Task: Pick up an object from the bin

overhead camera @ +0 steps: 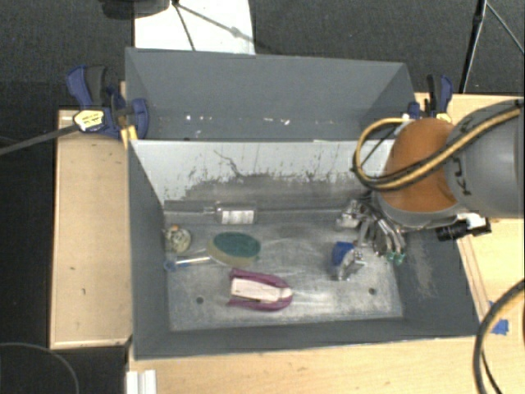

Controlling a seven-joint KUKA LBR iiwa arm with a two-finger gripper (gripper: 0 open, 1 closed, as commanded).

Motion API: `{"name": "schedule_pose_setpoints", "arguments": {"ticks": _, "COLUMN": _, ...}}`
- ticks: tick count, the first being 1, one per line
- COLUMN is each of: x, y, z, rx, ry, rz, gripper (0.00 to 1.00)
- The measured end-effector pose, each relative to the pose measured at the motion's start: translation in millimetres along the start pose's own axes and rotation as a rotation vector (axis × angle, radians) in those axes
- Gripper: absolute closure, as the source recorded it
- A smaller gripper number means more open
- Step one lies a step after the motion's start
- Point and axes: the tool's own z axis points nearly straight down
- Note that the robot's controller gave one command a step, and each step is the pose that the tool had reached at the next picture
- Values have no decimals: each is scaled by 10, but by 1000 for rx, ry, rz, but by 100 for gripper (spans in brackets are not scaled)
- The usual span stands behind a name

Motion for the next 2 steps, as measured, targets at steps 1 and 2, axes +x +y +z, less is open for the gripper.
{"name": "schedule_pose_setpoints", "arguments": {"ticks": 1, "x": -29, "y": -3, "z": -25, "rx": 0, "ry": -9, "rz": -1, "gripper": 100}}
{"name": "schedule_pose_setpoints", "arguments": {"ticks": 2, "x": -54, "y": 0, "z": -551, "rx": -1, "ry": -3, "rz": -9, "gripper": 100}}
